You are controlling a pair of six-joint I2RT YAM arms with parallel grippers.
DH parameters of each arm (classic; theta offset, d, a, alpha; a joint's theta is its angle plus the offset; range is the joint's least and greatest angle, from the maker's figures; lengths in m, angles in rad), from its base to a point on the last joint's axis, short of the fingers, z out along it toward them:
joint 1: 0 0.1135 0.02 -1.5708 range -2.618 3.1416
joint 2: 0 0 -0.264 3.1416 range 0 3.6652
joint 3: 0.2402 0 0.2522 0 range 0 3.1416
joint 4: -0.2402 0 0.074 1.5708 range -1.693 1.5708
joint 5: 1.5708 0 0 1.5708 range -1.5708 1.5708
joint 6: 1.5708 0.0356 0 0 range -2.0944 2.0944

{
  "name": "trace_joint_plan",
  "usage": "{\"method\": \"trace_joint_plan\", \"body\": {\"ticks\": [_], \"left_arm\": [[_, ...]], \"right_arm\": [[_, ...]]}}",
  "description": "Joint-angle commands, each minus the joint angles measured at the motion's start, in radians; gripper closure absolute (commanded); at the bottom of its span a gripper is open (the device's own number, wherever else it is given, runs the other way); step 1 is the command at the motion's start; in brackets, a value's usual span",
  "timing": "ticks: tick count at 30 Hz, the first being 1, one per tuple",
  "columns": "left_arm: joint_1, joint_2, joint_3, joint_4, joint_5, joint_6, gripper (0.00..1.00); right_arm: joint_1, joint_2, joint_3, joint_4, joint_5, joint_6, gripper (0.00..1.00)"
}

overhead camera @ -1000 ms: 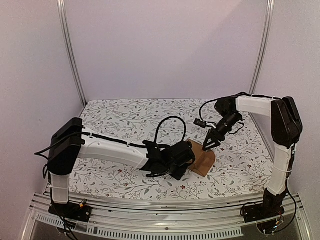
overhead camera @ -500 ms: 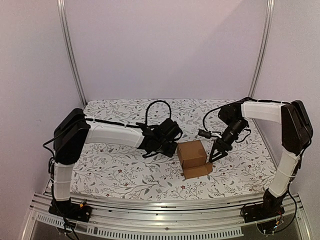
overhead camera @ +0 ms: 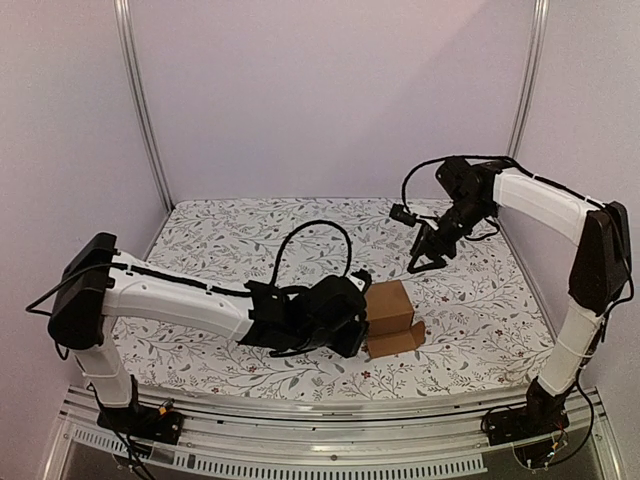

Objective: Fold the paper box

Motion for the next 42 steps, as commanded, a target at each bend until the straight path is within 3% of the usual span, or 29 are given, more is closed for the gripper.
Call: {"method": "trace_joint_plan", "body": {"ticks": [1,8,15,19,25,32,35,42], "left_arm": [[-0.019,0.027,0.010,-0.029,-0.010,-0.097,0.43],[-0.045,0.020,0.000,-0.069,-0.026,-0.214,0.39],[-0.045,0.061,0.036,-0.085,0.037,-0.220,0.39],[-0.045,0.068,0.032,-0.077,0.032,-0.205,0.43],[-0.044,0.081,0.047,-0.105,-0.017,-0.154,0.47],[-0.031,0.054,0.013,-0.091,0.016,-0.082,0.47],[-0.031,0.042,-0.023,-0.021,0.058,-0.023,0.47],[-0.035,0.094,0.024,-0.002,0.124,0.040,0.47]], "right_arm": [[0.051,0.160,0.121,0.051,0.054,-0.031,0.34],[0.100,0.319,0.181,0.041,0.093,-0.106,0.32],[0.098,0.314,0.120,0.028,0.128,-0.077,0.39],[0.097,0.276,0.050,0.043,0.229,0.016,0.42],[0.097,0.190,-0.079,0.018,0.237,0.220,0.43],[0.048,0.085,-0.118,-0.109,0.254,0.316,0.35],[0.018,0.091,-0.082,-0.198,0.212,0.284,0.35],[0.024,-0.056,-0.172,-0.076,0.175,0.051,0.33]]}}
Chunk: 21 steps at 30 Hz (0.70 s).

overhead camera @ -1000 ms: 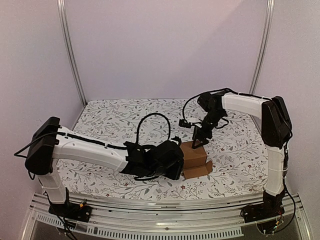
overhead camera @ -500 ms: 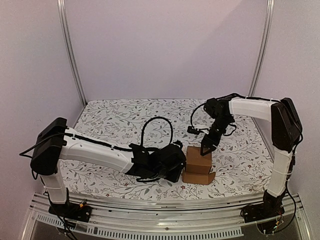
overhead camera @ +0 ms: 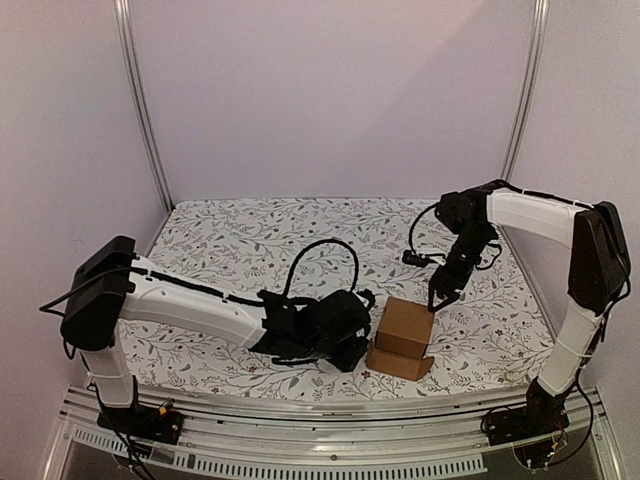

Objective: Fold the paper box

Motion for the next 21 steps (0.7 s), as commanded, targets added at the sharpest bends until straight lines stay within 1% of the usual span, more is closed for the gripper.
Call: {"method": "trace_joint_plan", "body": {"ticks": [1,4,8,12,17,21], "left_arm": [[-0.003,0.033,0.036,0.031,0.055,0.059,0.47],[-0.003,0.060,0.056,0.042,0.070,0.065,0.47],[-0.003,0.117,0.118,0.015,0.080,0.072,0.49],[0.003,0.151,0.152,0.004,0.043,0.080,0.52],[0.036,0.153,0.145,0.014,0.072,0.130,0.70],[0.080,0.164,0.164,-0.008,0.137,0.182,0.81]], "right_arm": [[0.013,-0.138,-0.062,0.046,-0.067,-0.186,0.34],[0.015,-0.235,-0.135,0.069,-0.114,-0.326,0.34],[0.037,-0.345,-0.227,0.083,-0.071,-0.449,0.33],[0.086,-0.438,-0.312,0.098,-0.040,-0.542,0.31],[0.149,-0.518,-0.404,0.172,0.021,-0.629,0.29],[0.177,-0.518,-0.432,0.206,0.063,-0.688,0.28]]}}
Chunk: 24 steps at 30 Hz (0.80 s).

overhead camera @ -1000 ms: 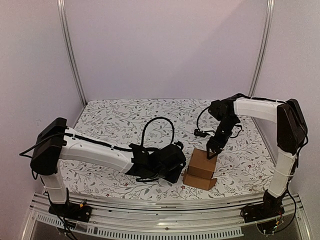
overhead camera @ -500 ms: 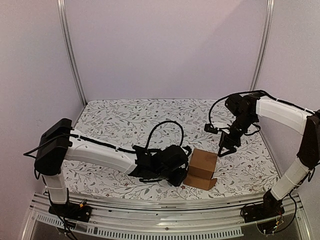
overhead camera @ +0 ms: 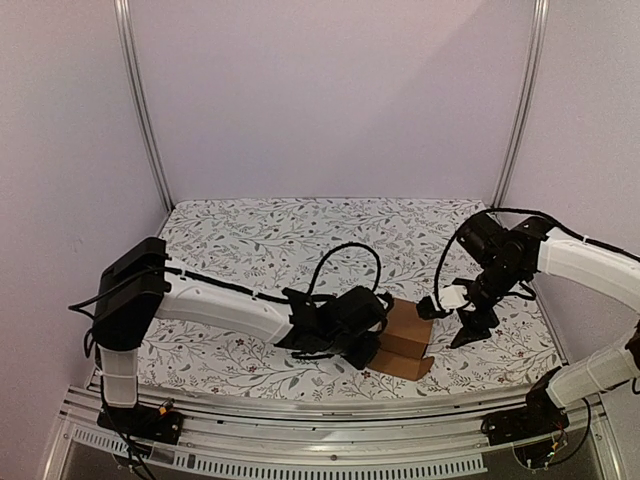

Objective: Fold the paper box

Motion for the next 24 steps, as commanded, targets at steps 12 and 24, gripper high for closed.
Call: {"method": "trace_joint_plan", "body": {"ticks": [12,24], "left_arm": [[0.129,-0.002,0.101,-0.147,0.111,0.174,0.98],[0.128,-0.018,0.011,-0.080,0.188,0.133,0.66]], "right_arm": [[0.069,0.036,0.004,0.100,0.044,-0.055,0.26],[0.252,0.053,-0.165,0.318,0.225,-0.088,0.14]]}}
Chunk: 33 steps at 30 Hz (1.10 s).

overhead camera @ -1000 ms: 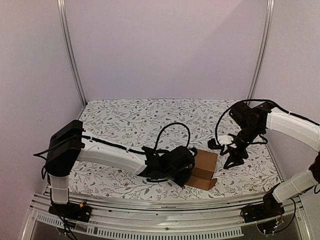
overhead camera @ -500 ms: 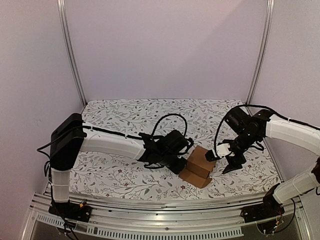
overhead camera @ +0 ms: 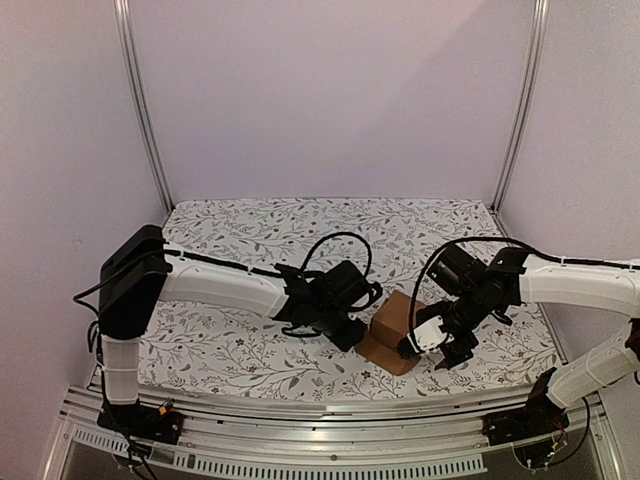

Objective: Fold the paper box

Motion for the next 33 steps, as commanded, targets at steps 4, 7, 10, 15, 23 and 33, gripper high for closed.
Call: {"method": "trace_joint_plan", "body": {"ticks": [4,7,10,15,23,33], "left_arm": [[0.001,-0.027,-0.070,0.128,0.085,0.001,0.74],[0.001,-0.027,-0.080,0.151,0.086,0.008,0.79],[0.001,-0.030,-0.088,0.164,0.086,0.013,0.83],[0.001,-0.036,-0.105,0.168,0.073,0.025,0.86],[0.002,-0.031,-0.102,0.155,0.039,0.047,0.88],[0.004,-0.028,-0.090,0.143,0.012,0.080,0.92]], "right_arm": [[0.025,0.037,-0.060,0.153,0.078,-0.030,0.14],[0.027,0.030,-0.087,0.235,0.091,-0.007,0.16],[0.027,0.020,-0.107,0.309,0.124,0.024,0.19],[0.029,-0.035,-0.133,0.361,0.112,0.048,0.21],[0.030,-0.026,-0.111,0.253,0.103,-0.058,0.17],[0.029,0.005,-0.131,0.394,0.207,-0.096,0.16]]}}
